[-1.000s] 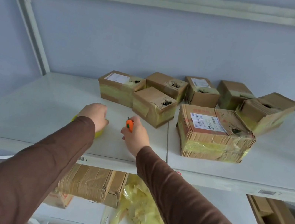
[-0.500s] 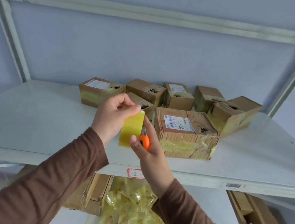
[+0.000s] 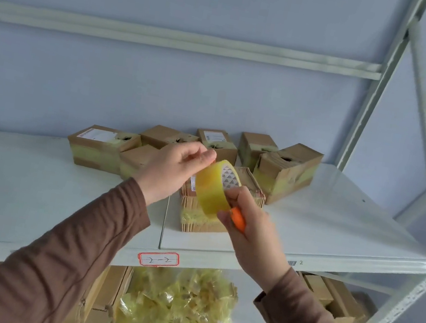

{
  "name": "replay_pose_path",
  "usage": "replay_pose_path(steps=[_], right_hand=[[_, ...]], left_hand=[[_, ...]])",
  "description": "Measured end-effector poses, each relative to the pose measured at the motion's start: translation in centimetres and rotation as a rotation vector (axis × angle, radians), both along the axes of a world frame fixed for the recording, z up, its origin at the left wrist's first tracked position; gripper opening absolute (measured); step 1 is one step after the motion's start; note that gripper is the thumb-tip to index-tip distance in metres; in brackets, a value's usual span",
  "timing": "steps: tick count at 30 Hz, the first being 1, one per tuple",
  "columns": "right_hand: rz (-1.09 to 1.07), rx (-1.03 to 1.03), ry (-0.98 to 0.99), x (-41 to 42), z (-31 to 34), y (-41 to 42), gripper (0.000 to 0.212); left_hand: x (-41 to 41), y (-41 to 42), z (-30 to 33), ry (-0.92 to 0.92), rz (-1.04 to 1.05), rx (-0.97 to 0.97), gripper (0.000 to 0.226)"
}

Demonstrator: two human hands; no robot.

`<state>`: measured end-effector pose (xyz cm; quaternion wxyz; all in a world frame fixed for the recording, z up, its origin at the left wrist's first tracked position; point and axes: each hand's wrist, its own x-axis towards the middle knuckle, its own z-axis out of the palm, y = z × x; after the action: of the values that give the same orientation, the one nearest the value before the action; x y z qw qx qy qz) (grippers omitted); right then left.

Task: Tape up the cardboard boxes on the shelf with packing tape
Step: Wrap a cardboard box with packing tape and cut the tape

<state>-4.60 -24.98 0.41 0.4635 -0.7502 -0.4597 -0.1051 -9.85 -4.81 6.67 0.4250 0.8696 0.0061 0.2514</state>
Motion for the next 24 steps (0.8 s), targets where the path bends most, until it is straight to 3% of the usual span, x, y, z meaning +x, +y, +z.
replay_pose_path(steps=[4,11,17,19,24], right_hand=[[-0.070,-0.080,-0.230,1.3,0.3,-1.7,0.015],[-0.041,-0.147,-0.320,3.2,1.2,-3.4,0.016],[0.009,0.027,0.045,4.1,1.5,-4.7,0.012],[0.037,0.065,0.084,4.2,2.1,-5.0,0.009],[0.017,0.051,0.142,4.2,2.8,-4.5,0.006]], left_hand=[[0.3,-1.2,2.3,0.072,-0.052,0.361,0.051],[1.4,-2.4,2.9,0.106,-0.178,0.414,0.030],[2.6,-2.1,2.2,-0.049,-0.345,-0.024,0.031],[3.2,-2.1,2.0,-0.094,-0.369,-0.112,0.030],[3.9,-1.8,1.5,0.049,-0.511,-0.585,0.036]])
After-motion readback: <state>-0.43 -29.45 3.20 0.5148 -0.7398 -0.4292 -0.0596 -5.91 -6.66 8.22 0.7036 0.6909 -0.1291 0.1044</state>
